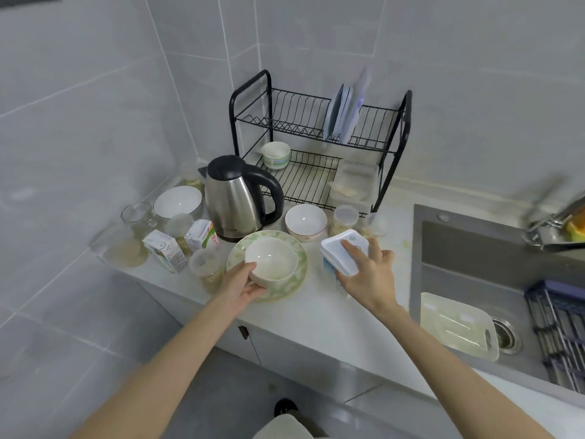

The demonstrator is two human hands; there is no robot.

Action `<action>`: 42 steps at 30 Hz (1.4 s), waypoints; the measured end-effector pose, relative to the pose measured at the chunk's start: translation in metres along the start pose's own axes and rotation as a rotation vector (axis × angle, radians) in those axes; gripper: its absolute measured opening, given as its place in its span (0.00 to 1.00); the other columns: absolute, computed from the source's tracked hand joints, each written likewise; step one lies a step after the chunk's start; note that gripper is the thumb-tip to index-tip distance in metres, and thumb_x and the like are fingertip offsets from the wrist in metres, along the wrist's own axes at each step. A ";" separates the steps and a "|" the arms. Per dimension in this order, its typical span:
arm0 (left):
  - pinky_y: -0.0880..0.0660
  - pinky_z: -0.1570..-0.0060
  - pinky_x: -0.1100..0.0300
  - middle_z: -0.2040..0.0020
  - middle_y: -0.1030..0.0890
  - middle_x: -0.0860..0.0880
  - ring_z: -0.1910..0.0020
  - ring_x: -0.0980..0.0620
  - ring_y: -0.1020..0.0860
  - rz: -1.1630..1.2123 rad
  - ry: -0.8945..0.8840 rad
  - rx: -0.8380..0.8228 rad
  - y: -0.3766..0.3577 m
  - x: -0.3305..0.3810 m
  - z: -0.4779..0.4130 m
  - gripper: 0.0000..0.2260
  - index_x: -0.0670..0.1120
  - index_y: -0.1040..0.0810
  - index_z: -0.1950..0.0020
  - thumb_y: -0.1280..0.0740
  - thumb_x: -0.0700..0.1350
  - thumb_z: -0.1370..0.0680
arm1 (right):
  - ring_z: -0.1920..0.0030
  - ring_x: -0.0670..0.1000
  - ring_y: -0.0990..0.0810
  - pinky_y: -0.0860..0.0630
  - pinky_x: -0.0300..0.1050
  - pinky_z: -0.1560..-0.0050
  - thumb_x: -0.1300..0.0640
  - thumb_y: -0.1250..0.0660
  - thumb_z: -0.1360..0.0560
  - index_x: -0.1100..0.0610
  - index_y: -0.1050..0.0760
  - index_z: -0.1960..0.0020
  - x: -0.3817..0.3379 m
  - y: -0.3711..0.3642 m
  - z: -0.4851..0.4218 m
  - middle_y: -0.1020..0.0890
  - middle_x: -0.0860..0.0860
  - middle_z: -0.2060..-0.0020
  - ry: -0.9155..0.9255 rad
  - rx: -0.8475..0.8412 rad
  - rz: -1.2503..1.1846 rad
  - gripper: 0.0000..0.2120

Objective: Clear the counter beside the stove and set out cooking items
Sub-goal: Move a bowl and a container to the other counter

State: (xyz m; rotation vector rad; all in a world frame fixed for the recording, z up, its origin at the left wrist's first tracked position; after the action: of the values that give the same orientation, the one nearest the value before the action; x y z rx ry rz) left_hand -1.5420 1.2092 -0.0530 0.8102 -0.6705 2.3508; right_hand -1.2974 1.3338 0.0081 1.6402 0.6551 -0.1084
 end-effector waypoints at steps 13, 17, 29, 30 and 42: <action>0.28 0.42 0.44 0.29 0.33 0.38 0.32 0.37 0.31 -0.030 0.093 0.072 -0.017 0.004 -0.072 0.21 0.41 0.35 0.28 0.37 0.40 0.20 | 0.50 0.59 0.35 0.23 0.52 0.58 0.50 0.23 0.38 0.46 0.25 0.35 0.016 -0.054 -0.044 0.29 0.57 0.37 0.052 -0.024 -0.040 0.32; 0.28 0.42 0.44 0.29 0.33 0.38 0.33 0.36 0.30 -0.040 0.104 0.056 -0.020 0.007 -0.079 0.21 0.42 0.35 0.27 0.37 0.40 0.20 | 0.49 0.58 0.35 0.24 0.52 0.54 0.50 0.24 0.38 0.46 0.26 0.34 0.015 -0.059 -0.049 0.30 0.57 0.36 0.064 -0.015 -0.048 0.32; 0.28 0.39 0.41 0.30 0.31 0.39 0.34 0.35 0.29 -0.082 0.103 0.057 -0.021 0.004 -0.088 0.20 0.40 0.34 0.29 0.36 0.41 0.20 | 0.41 0.61 0.37 0.27 0.58 0.43 0.48 0.24 0.36 0.44 0.33 0.30 0.014 -0.065 -0.041 0.36 0.59 0.31 0.072 -0.045 0.014 0.36; 0.27 0.41 0.42 0.31 0.31 0.39 0.34 0.36 0.29 -0.100 0.095 0.043 -0.022 0.004 -0.088 0.19 0.39 0.33 0.30 0.36 0.41 0.20 | 0.40 0.61 0.37 0.28 0.59 0.43 0.47 0.24 0.36 0.44 0.33 0.30 0.014 -0.065 -0.040 0.37 0.58 0.31 0.071 -0.055 0.031 0.37; 0.26 0.42 0.40 0.38 0.28 0.41 0.36 0.41 0.28 -0.093 0.076 0.012 -0.026 0.004 -0.076 0.18 0.38 0.32 0.32 0.36 0.44 0.20 | 0.29 0.61 0.48 0.45 0.62 0.30 0.37 0.31 0.31 0.45 0.35 0.28 0.004 -0.035 -0.024 0.45 0.54 0.25 0.047 -0.144 0.109 0.35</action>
State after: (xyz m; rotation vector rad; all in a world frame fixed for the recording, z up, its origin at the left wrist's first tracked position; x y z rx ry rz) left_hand -1.5577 1.2752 -0.0956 0.7368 -0.5752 2.2915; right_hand -1.3178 1.3588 -0.0199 1.5392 0.5941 0.0558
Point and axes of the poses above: each hand's wrist, its own z-axis away from the middle knuckle, its own y-axis out of the back of the hand, x = y × z, the point moved 8 cm from there along -z, towards the middle knuckle
